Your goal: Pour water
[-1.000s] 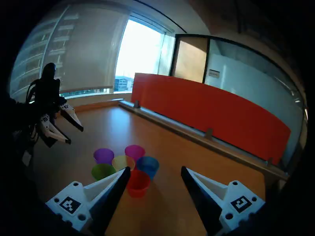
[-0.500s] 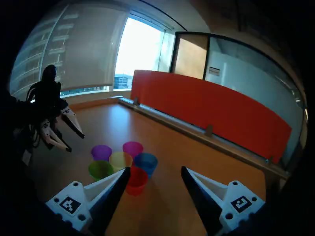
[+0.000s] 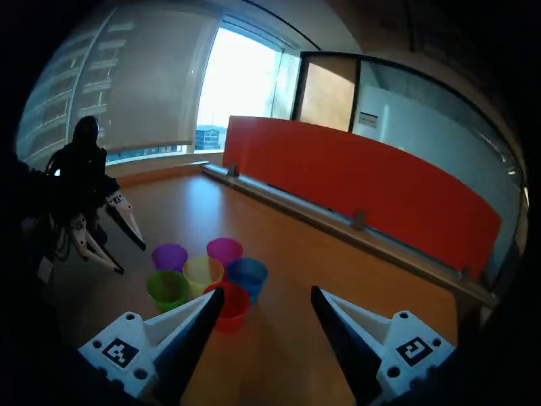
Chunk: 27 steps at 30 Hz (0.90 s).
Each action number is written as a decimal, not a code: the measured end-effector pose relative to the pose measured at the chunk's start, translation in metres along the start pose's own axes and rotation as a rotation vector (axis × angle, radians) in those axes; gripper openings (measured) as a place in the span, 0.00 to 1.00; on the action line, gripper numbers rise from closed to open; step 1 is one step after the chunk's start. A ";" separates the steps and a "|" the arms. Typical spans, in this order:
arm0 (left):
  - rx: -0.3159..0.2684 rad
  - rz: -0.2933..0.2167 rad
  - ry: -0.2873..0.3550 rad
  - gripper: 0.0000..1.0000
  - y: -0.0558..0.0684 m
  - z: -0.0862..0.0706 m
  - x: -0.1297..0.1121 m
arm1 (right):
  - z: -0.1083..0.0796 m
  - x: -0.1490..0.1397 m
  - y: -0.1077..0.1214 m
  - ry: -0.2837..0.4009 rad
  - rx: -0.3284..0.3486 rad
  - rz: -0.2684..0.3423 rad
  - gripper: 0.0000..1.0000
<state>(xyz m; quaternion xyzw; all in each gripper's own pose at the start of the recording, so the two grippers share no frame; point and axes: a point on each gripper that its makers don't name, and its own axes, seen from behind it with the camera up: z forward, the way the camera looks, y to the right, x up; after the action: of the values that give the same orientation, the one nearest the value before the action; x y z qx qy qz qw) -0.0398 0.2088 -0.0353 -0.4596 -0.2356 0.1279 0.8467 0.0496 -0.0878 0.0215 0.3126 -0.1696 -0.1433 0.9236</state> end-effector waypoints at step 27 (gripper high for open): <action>-0.029 0.012 -0.044 0.84 0.009 0.030 -0.012 | 0.004 -0.009 0.010 -0.015 -0.003 -0.002 0.99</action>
<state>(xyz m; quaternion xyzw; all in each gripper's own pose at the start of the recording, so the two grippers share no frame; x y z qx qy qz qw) -0.0654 0.2300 -0.0320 -0.4702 -0.2534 0.1396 0.8338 0.0412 -0.0785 0.0282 0.3101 -0.1758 -0.1469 0.9227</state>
